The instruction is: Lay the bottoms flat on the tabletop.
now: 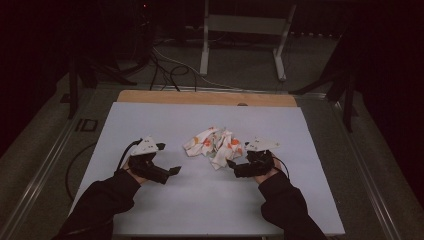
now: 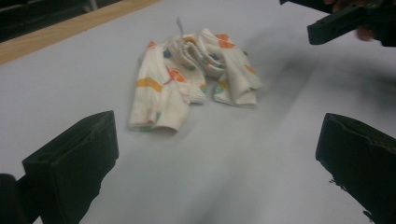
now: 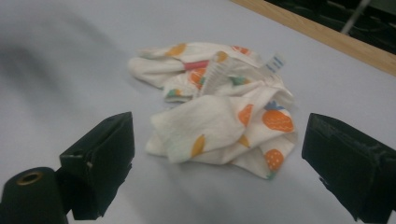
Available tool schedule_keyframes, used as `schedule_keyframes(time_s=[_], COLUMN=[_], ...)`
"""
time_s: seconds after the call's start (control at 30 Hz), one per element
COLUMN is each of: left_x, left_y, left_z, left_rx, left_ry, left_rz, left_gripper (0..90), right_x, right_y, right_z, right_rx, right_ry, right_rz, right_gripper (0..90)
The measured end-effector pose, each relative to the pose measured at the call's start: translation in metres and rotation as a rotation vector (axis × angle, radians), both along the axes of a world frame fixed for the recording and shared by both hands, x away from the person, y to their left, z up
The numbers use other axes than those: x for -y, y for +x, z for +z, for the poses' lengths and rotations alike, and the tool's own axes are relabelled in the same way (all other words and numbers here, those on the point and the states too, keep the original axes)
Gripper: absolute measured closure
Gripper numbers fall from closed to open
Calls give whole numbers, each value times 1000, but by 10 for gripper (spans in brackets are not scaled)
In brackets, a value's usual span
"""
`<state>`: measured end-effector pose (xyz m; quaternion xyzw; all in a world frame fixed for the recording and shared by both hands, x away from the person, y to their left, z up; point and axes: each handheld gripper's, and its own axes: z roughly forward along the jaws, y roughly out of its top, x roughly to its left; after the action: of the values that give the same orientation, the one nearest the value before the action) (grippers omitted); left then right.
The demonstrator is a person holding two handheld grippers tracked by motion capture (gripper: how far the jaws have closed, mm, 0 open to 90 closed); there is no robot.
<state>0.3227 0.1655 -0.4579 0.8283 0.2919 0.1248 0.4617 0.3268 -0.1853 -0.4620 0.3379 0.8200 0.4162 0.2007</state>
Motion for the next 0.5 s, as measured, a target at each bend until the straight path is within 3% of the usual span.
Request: schedule_keyframes(time_s=[0.1, 0.23, 0.3, 0.4, 0.5], left_x=[4, 11, 15, 23, 29], left_y=[11, 23, 29, 38, 48], left_z=[-3, -5, -7, -11, -14], left_rx=[19, -7, -1, 2, -12], left_ry=[9, 20, 44, 92, 101], left_rz=[23, 53, 65, 77, 77], left_gripper=[3, 19, 35, 54, 100], right_x=[-2, -5, -7, -9, -11], right_y=[6, 14, 19, 26, 31], right_z=[-2, -4, -7, -11, -16], right_rx=[-25, -43, -69, -115, -128], right_ry=[9, -1, -12, 1, 1], right_rz=[-6, -22, -31, -55, -83], right_gripper=[94, 100, 153, 158, 237])
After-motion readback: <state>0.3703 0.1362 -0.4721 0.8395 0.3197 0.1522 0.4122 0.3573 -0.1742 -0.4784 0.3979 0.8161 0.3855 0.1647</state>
